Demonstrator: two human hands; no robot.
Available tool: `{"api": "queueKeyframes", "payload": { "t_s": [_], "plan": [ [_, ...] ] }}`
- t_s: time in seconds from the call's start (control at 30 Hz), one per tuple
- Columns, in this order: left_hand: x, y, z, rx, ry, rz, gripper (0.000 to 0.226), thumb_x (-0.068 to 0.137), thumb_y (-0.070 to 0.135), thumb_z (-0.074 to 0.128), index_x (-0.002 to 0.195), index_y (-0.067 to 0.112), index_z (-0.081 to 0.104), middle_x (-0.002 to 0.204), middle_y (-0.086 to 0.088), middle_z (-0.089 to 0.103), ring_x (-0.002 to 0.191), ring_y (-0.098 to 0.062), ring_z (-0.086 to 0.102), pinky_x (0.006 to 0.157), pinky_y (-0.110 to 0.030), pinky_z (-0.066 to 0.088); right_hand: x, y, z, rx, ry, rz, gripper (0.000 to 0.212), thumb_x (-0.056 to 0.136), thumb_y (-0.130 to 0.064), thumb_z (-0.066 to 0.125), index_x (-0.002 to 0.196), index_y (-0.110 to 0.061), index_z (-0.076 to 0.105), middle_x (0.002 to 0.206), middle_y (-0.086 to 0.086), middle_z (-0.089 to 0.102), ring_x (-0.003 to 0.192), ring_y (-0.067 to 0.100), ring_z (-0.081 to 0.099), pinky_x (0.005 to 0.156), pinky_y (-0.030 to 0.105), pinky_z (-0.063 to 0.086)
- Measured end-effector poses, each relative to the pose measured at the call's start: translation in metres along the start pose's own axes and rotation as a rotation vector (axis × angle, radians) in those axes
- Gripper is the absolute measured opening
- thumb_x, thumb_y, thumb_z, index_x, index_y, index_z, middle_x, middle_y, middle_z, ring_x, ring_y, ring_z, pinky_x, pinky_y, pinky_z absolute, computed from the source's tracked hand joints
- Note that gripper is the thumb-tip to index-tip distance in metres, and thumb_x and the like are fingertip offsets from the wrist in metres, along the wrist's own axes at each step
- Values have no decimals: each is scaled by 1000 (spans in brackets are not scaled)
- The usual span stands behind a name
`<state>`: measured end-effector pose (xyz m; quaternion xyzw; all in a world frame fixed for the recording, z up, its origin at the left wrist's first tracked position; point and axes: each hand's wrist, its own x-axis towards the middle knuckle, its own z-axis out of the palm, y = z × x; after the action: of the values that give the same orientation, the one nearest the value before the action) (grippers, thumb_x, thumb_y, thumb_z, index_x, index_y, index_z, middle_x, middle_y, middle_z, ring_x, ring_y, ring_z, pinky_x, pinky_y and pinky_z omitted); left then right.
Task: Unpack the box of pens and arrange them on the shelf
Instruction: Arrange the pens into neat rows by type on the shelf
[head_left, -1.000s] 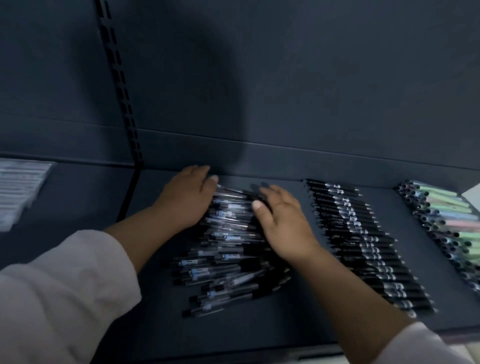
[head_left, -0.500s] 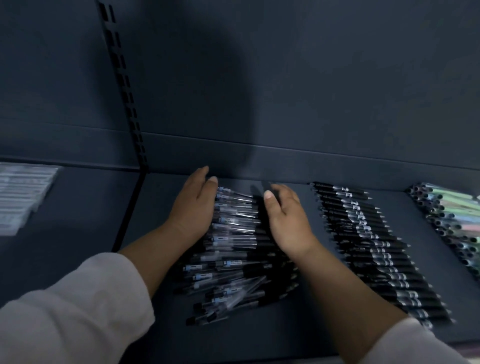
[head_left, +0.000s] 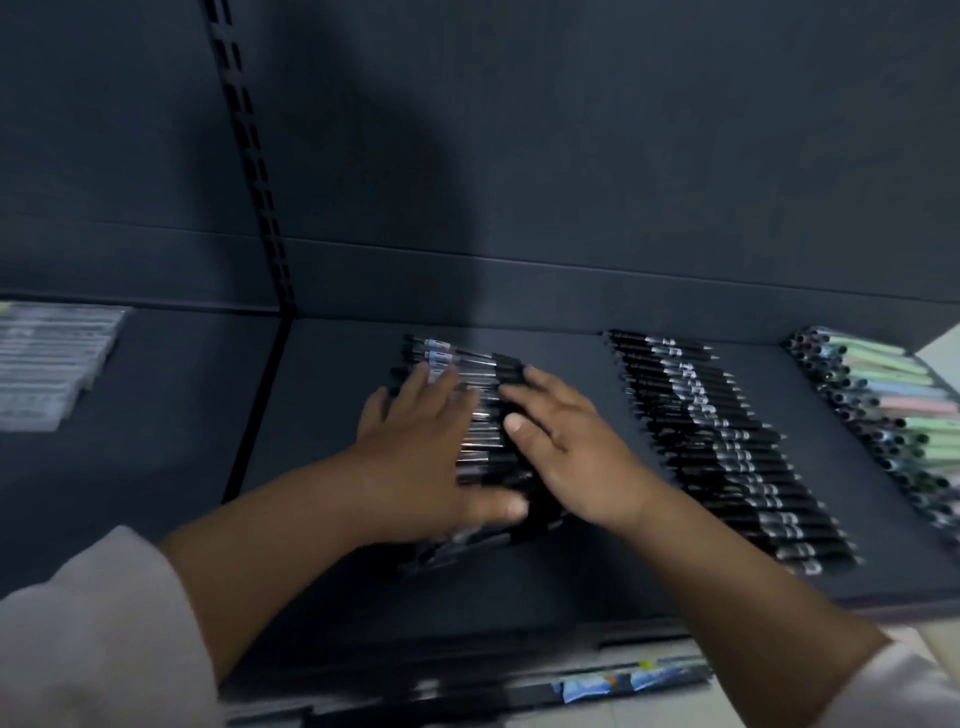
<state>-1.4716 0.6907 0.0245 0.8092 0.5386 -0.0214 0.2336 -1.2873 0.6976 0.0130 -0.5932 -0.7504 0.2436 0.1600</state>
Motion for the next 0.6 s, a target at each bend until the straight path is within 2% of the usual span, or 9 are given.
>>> {"api": "queueKeyframes", "payload": {
  "t_s": [0.07, 0.17, 0.33, 0.5, 0.6],
  "plan": [
    [-13, 4, 9, 140, -47, 12, 120, 67, 81, 51, 149, 26, -19, 152, 4, -34, 137, -17, -36, 116, -50, -12, -13, -4, 4, -127, -102, -11, 52, 99, -43, 40, 149, -31, 29, 160, -4, 10, 148, 16, 2, 120, 34, 5],
    [-27, 2, 16, 158, -40, -56, 112, 77, 68, 56, 148, 27, -20, 152, 3, -35, 139, -19, -34, 116, -50, -11, -28, -4, 6, -217, -172, 10, 56, 99, -47, 35, 151, -37, 16, 161, -9, -2, 148, 15, -7, 121, 39, 4],
    [-48, 4, 26, -47, -10, -189, 96, 89, 53, 51, 148, 31, -21, 153, 5, -33, 143, -19, -24, 117, -42, -4, -46, -3, 5, -136, -145, 22, 59, 99, -48, 37, 152, -31, 16, 161, -8, -2, 147, 13, -4, 120, 33, 5],
    [-57, 15, 43, -335, 232, -298, 98, 87, 39, 59, 150, 27, -15, 157, 0, -24, 145, -19, -17, 119, -36, -2, -60, -10, 18, 2, -51, 102, 65, 98, -45, 41, 153, -21, 15, 161, -2, 1, 147, 15, 5, 117, 25, 9],
    [-58, 32, 50, -468, 324, -267, 98, 85, 32, 62, 151, 29, -11, 157, 3, -21, 145, -15, -16, 118, -35, -1, -68, -18, 25, 56, -50, 115, 64, 99, -42, 40, 153, -20, 12, 161, -4, -1, 147, 13, 4, 115, 23, 9]
  ]
}}
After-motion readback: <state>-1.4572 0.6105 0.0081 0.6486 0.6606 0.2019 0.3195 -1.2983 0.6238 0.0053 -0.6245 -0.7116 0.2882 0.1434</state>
